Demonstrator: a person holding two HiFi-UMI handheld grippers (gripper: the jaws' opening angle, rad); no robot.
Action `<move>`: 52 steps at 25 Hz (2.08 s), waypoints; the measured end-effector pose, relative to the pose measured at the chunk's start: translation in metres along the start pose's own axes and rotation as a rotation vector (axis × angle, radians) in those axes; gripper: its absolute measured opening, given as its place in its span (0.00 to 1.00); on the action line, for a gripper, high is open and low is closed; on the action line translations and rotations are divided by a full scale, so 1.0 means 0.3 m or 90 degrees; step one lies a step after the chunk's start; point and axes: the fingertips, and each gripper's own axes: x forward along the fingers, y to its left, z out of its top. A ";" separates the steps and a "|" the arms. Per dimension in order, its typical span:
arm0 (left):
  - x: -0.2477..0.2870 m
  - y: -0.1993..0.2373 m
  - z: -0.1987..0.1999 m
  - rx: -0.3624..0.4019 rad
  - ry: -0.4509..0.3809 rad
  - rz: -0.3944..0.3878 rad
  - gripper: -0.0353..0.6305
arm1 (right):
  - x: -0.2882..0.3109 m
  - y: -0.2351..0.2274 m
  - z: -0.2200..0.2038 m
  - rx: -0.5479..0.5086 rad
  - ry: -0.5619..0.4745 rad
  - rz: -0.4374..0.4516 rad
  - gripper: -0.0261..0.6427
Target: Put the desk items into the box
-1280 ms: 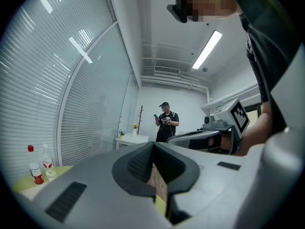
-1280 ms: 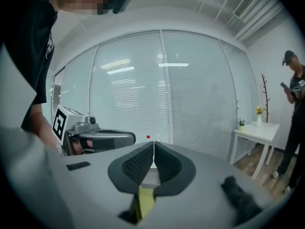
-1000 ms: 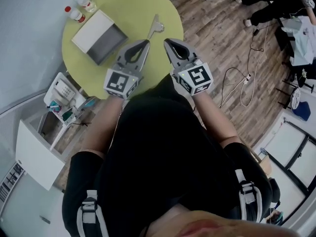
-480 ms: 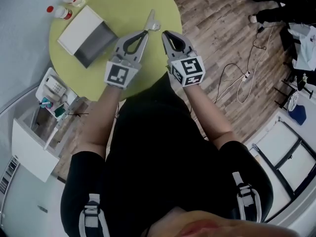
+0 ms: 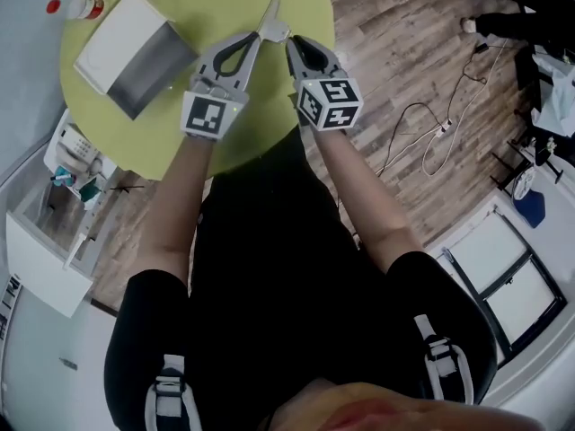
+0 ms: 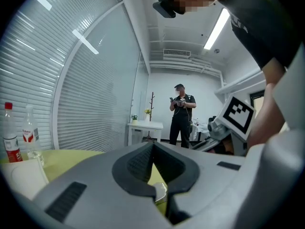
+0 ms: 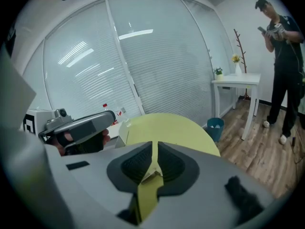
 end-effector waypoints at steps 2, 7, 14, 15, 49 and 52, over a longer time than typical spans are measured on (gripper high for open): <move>0.020 0.020 -0.037 -0.002 0.001 0.008 0.07 | 0.041 -0.024 -0.037 0.013 0.015 -0.008 0.08; 0.064 0.057 -0.089 -0.024 -0.006 0.034 0.07 | 0.112 -0.084 -0.109 0.033 0.045 -0.026 0.19; 0.112 0.086 -0.140 -0.022 -0.006 0.042 0.07 | 0.201 -0.127 -0.182 0.075 0.082 -0.018 0.26; 0.115 0.089 -0.144 -0.023 -0.005 0.043 0.07 | 0.212 -0.129 -0.193 0.085 0.088 -0.014 0.26; -0.010 0.025 -0.026 -0.019 -0.008 0.053 0.07 | 0.128 0.068 0.003 0.054 0.070 0.107 0.08; -0.055 0.022 0.032 -0.020 -0.016 0.060 0.07 | 0.079 0.125 0.068 0.006 0.060 0.115 0.08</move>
